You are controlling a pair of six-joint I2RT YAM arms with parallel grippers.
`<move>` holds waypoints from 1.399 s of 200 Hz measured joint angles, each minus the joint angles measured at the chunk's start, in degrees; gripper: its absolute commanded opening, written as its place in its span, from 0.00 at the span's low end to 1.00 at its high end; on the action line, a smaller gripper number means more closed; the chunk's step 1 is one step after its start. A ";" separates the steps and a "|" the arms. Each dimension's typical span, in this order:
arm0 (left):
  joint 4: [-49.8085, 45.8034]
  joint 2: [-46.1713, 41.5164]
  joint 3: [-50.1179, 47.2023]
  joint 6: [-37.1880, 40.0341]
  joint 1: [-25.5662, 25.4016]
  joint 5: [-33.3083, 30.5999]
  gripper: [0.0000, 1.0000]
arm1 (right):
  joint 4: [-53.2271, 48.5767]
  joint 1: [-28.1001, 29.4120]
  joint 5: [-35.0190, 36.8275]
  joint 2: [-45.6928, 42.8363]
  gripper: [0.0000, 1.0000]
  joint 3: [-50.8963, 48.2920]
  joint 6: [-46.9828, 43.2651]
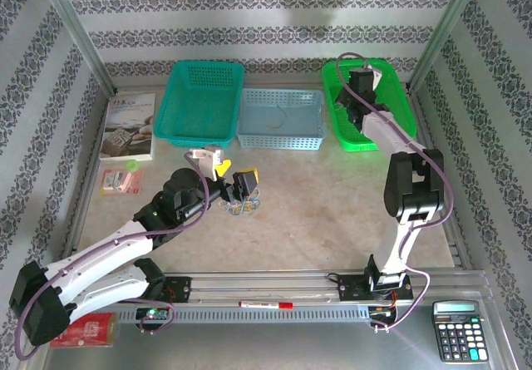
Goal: Untangle the cables
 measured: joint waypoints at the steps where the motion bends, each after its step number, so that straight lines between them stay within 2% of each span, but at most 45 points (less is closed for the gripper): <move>1: 0.00 0.00 0.00 0.00 0.00 0.00 1.00 | -0.04 -0.15 0.07 0.00 0.00 0.09 0.00; 44: 0.00 1.38 0.02 0.02 0.00 0.02 1.00 | -0.96 -3.63 0.35 2.38 0.00 5.16 0.63; 85: -0.17 1.95 0.20 0.20 0.00 0.02 1.00 | -4.35 -6.01 -4.68 9.66 0.00 7.54 4.02; 110: -0.35 1.95 0.83 0.24 0.00 0.00 1.00 | -7.76 -6.54 -8.79 12.74 0.07 7.34 6.54; 146: -0.35 1.95 0.87 0.24 0.00 0.02 1.00 | -9.01 -6.78 -13.73 12.74 0.10 4.09 9.38; 206: -0.33 1.79 0.85 0.17 0.00 0.04 1.00 | -8.07 -6.75 -19.30 6.25 0.11 -9.66 12.31; 216: -0.33 1.51 0.85 0.15 0.00 0.07 1.00 | -7.96 -6.73 -19.96 4.50 0.16 -11.17 12.66; 229: -0.33 0.87 0.85 0.15 0.00 0.04 1.00 | -7.72 -6.69 -20.65 2.10 0.34 -12.52 13.07; 243: -0.33 0.02 0.83 0.15 0.00 0.02 1.00 | -7.69 -6.29 -21.16 -0.46 0.46 -12.90 12.94; 280: -0.48 -1.97 0.35 0.15 0.00 -0.07 1.00 | -7.28 -5.22 -21.16 -7.04 0.53 -12.26 11.91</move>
